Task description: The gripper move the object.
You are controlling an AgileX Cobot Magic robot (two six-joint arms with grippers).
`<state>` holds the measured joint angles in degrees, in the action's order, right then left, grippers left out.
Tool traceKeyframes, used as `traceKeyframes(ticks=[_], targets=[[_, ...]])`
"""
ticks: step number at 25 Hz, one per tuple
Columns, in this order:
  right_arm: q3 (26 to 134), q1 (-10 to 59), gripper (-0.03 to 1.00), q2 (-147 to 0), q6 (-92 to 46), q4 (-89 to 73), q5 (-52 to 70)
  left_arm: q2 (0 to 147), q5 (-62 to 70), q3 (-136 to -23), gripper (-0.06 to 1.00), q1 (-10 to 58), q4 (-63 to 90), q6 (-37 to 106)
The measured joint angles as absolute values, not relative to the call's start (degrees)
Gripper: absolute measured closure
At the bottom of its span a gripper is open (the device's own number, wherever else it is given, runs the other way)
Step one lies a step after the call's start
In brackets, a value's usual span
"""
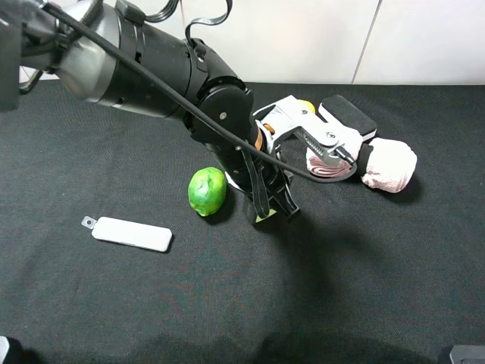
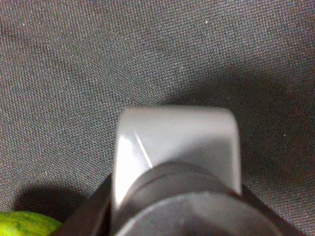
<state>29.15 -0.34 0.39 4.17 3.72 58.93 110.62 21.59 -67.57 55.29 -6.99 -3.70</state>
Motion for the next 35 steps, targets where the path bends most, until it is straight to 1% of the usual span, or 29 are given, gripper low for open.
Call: traceKeyframes(ticks=[7,14,22,24,28,31,35], targets=[[29.2,-0.3,0.27,0.4,4.2,3.7,58.9,110.6,21.7,-67.6,0.48,55.3,-7.0,-3.7],[29.2,-0.3,0.27,0.4,4.2,3.7,58.9,110.6,21.5,-67.6,0.38,55.3,-7.0,-3.8],[29.2,-0.3,0.27,0.4,4.2,3.7,58.9,110.6,21.5,-67.6,0.36,55.2,-7.0,-3.8],[29.2,-0.3,0.27,0.4,4.2,3.7,58.9,110.6,21.5,-67.6,0.32,55.2,-7.0,-3.8],[29.2,-0.3,0.27,0.4,4.2,3.7,58.9,110.6,21.5,-67.6,0.21,55.2,-7.0,-3.9],[29.2,-0.3,0.27,0.4,4.2,3.7,58.9,110.6,21.5,-67.6,0.18,55.2,-7.0,-4.8],[29.2,-0.3,0.27,0.4,4.2,3.7,58.9,110.6,21.5,-67.6,0.18,55.2,-7.0,-5.6]])
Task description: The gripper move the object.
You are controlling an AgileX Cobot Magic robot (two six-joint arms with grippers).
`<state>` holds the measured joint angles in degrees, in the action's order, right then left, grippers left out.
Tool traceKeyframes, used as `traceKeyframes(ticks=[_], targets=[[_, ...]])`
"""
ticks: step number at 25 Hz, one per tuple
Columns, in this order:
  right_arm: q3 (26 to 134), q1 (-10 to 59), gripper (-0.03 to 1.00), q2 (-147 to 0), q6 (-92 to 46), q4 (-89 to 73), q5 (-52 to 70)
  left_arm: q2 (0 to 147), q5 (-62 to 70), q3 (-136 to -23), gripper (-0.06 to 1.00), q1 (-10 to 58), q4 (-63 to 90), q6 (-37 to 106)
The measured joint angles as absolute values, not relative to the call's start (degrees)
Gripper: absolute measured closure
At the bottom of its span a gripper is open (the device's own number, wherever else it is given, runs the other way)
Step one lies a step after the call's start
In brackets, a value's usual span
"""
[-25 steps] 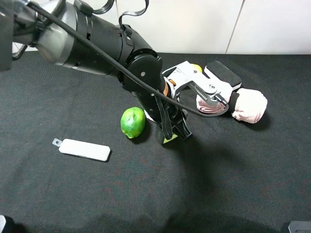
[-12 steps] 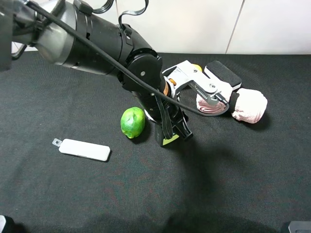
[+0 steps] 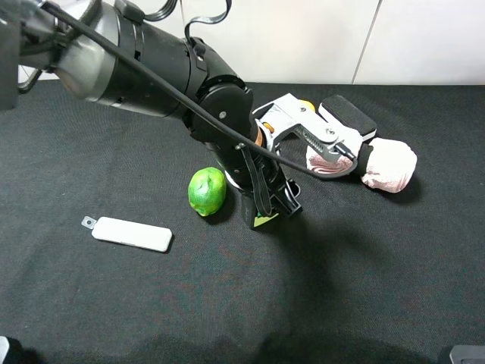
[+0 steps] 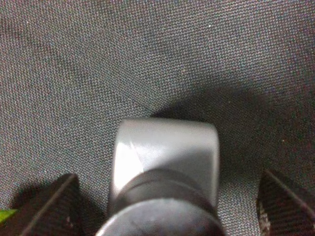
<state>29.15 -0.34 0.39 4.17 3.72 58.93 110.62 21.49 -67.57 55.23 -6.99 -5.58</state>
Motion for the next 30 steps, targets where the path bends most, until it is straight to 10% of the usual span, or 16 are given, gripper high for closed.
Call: traceKeyframes(ticks=[30], targets=[[29.2,-0.3,0.27,0.4,4.2,3.7,58.9,95.0,25.8,-67.6,0.17,55.2,-7.0,-6.5]])
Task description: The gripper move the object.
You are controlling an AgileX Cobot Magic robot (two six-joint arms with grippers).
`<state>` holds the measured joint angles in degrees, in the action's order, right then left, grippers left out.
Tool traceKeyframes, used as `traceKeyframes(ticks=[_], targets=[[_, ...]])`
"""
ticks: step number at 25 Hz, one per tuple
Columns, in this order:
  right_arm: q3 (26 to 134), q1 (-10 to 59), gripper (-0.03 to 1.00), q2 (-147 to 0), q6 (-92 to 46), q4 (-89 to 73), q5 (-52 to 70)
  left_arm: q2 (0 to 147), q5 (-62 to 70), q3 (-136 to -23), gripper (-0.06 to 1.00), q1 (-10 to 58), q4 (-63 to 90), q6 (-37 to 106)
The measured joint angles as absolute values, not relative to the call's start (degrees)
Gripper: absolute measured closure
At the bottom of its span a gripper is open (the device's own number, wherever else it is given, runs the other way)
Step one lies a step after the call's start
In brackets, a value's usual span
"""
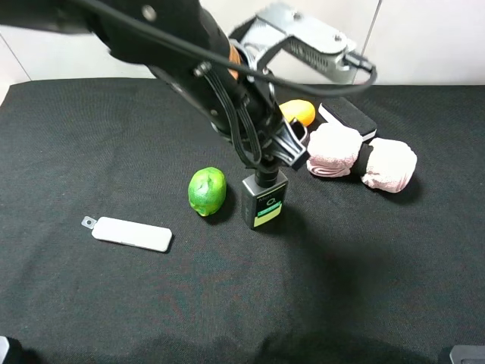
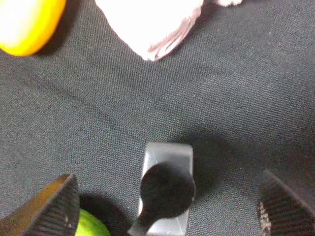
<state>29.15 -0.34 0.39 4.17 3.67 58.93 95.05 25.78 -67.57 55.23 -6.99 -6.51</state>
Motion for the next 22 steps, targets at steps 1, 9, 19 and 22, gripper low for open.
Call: traceKeyframes(ticks=[1,9,19,22], targets=[[29.2,-0.3,0.27,0.4,4.2,3.7,58.9,94.2,26.3,-67.6,0.17,55.2,-7.0,-6.5],[29.2,-0.3,0.27,0.4,4.2,3.7,58.9,88.3,30.2,-67.6,0.17,55.2,-7.0,-6.5],[29.2,-0.3,0.27,0.4,4.2,3.7,58.9,84.0,41.4,-67.6,0.17,55.2,-7.0,-7.6],[29.2,-0.3,0.27,0.4,4.2,3.7,58.9,82.6,44.6,-67.6,0.17,55.2,-7.0,-8.9]])
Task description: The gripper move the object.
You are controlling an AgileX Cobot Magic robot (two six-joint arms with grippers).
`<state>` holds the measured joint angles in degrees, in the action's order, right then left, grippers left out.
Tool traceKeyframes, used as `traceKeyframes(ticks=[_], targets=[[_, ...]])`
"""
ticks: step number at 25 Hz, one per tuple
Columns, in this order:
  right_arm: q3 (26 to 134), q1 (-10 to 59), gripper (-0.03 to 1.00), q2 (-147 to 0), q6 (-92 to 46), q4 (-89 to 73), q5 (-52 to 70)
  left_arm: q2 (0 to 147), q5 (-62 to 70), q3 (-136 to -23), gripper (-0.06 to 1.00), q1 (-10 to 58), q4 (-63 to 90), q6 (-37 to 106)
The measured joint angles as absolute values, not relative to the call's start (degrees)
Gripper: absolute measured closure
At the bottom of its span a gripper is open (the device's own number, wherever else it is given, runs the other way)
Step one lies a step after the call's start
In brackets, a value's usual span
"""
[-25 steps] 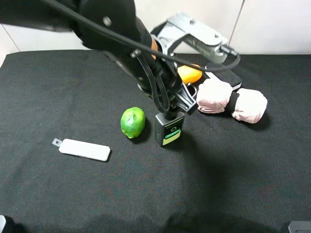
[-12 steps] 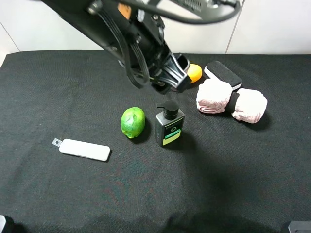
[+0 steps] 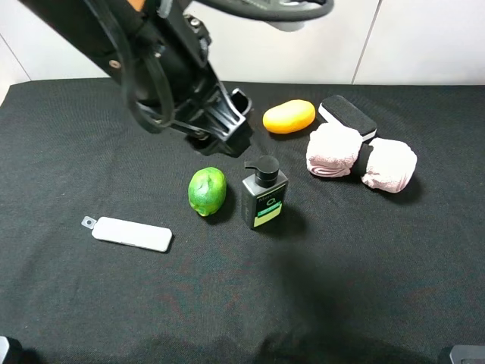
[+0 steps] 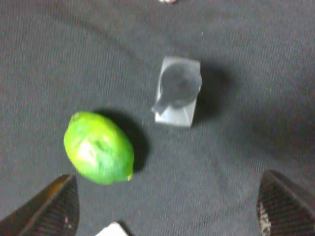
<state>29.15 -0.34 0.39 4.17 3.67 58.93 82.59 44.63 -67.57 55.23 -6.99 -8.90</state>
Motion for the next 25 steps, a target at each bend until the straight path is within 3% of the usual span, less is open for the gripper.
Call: traceKeyframes(ticks=[16,25], targets=[[29.2,-0.3,0.27,0.4,4.2,3.7,58.9,68.0,52.1,-56.6,0.18,54.6,-6.9,-13.9],[29.2,-0.3,0.27,0.4,4.2,3.7,58.9,58.2,57.4,-47.3,0.18,42.6,-7.0,-15.5]])
